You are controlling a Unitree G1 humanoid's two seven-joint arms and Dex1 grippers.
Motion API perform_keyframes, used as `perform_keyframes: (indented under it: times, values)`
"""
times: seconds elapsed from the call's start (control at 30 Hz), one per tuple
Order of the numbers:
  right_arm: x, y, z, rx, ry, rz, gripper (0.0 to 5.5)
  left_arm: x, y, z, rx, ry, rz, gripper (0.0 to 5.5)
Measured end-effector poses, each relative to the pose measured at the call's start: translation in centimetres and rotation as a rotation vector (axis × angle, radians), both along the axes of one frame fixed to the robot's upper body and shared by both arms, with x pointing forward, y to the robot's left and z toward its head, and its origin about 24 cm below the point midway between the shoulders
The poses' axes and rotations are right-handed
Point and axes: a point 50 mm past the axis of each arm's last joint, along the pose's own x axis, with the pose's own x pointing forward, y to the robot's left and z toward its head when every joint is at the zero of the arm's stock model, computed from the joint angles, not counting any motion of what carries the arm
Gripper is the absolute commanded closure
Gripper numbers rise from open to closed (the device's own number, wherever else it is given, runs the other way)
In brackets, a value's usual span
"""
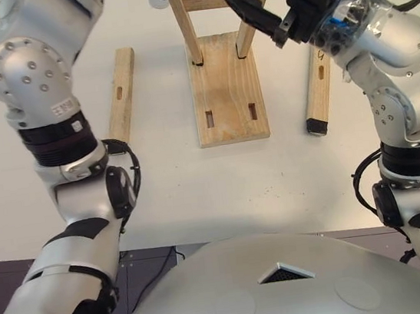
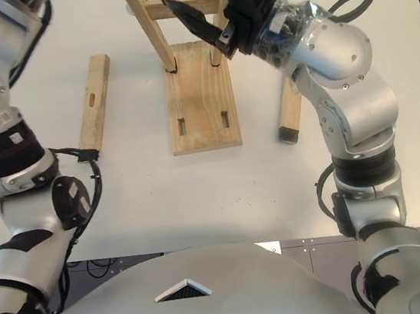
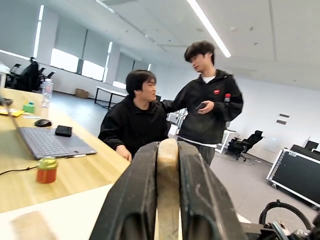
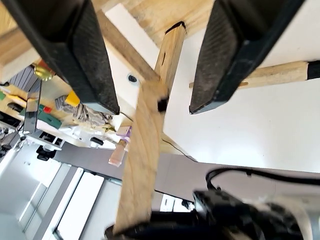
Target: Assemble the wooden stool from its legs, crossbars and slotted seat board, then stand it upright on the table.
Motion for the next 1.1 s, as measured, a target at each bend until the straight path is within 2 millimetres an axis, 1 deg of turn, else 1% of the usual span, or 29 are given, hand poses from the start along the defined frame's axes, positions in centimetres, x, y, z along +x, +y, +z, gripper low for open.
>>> perform_keyframes:
  times: [0.07, 0.1, 0.13, 0.17, 0.23, 0.27, 0.3, 0.33, 0.37, 0.4, 0.43, 0.47, 0.53, 0.57, 0.6, 0.63, 0.73, 0.83, 0.9, 1.0, 1.1]
  values:
    - [-0.4, 0.0, -0.6, -0.016, 0.029, -0.022, 2.32, 0.2, 2.3, 0.7, 0.044, -0.003, 0.037, 5.13]
    - [-0.7, -0.4, -0.8, -0.004, 0.036, -0.041, 2.51, 0.2, 4.3, 1.2, 0.075, 0.0, 0.086, 5.13]
    - [-0.7, -0.7, -0.9, 0.012, 0.043, -0.059, 2.65, 0.2, 5.6, 1.4, 0.093, 0.0, 0.123, 5.13]
    - [-0.6, -1.2, -0.8, 0.043, 0.039, -0.098, 2.87, 0.1, 7.4, 1.7, 0.124, -0.001, 0.188, 5.13]
    - [-0.4, -1.5, -0.6, 0.117, 0.04, -0.143, 3.2, -0.2, 9.5, 1.3, 0.141, -0.005, 0.263, 5.13]
    - [-0.1, -1.9, -0.2, 0.191, 0.045, -0.173, 3.43, -0.4, 10.4, 0.4, 0.14, -0.006, 0.299, 5.13]
    - [0.4, -2.9, 0.5, 0.268, 0.039, -0.222, 3.56, -0.9, 11.6, -2.1, 0.147, 0.043, 0.355, 5.13]
    - [1.0, -3.8, 1.1, 0.325, 0.032, -0.262, 3.77, -1.3, 12.3, -3.8, 0.147, 0.065, 0.4, 5.13]
    - [1.6, -4.9, 1.6, 0.385, 0.019, -0.318, 4.07, -1.8, 12.6, -5.3, 0.139, 0.068, 0.437, 5.13]
    - [2.2, -6.1, 2.3, 0.431, 0.002, -0.378, 4.17, -2.4, 12.9, -6.8, 0.139, 0.077, 0.487, 5.13]
    - [2.7, -7.3, 2.7, 0.471, -0.016, -0.436, 4.47, -2.9, 13.2, -7.6, 0.14, 0.065, 0.532, 5.13]
    - [3.0, -8.2, 2.9, 0.493, -0.025, -0.482, 4.65, -3.2, 13.4, -8.3, 0.143, 0.063, 0.562, 5.13]
    - [3.7, -9.4, 3.1, 0.517, -0.05, -0.55, 4.98, -3.8, 13.4, -10.2, 0.149, 0.075, 0.602, 5.13]
    - [4.1, -9.8, 3.3, 0.529, -0.066, -0.583, 5.11, -4.1, 13.3, -11.6, 0.146, 0.105, 0.611, 5.13]
    - [4.4, -9.9, 3.6, 0.538, -0.079, -0.589, 5.31, -4.4, 13.0, -12.9, 0.144, 0.139, 0.613, 5.13]
    - [4.7, -10.0, 3.8, 0.548, -0.086, -0.591, 5.46, -4.4, 12.8, -13.5, 0.14, 0.15, 0.613, 5.13]
    - [5.3, -10.1, 3.8, 0.546, -0.089, -0.611, 5.5, -4.5, 12.3, -14.0, 0.135, 0.143, 0.617, 5.13]
    - [5.7, -10.1, 3.6, 0.537, -0.079, -0.611, 5.5, -4.8, 11.9, -15.3, 0.126, 0.177, 0.63, 5.13]
    - [5.8, -10.0, 3.8, 0.532, -0.082, -0.604, 5.5, -4.7, 11.8, -15.5, 0.118, 0.178, 0.643, 5.13]
    - [5.8, -10.4, 4.3, 0.506, -0.108, -0.605, 5.5, -4.8, 12.0, -15.9, 0.118, 0.175, 0.677, 5.13]
    - [5.9, -10.1, 4.3, 0.496, -0.107, -0.591, 5.5, -5.2, 12.1, -16.3, 0.134, 0.154, 0.705, 5.13]
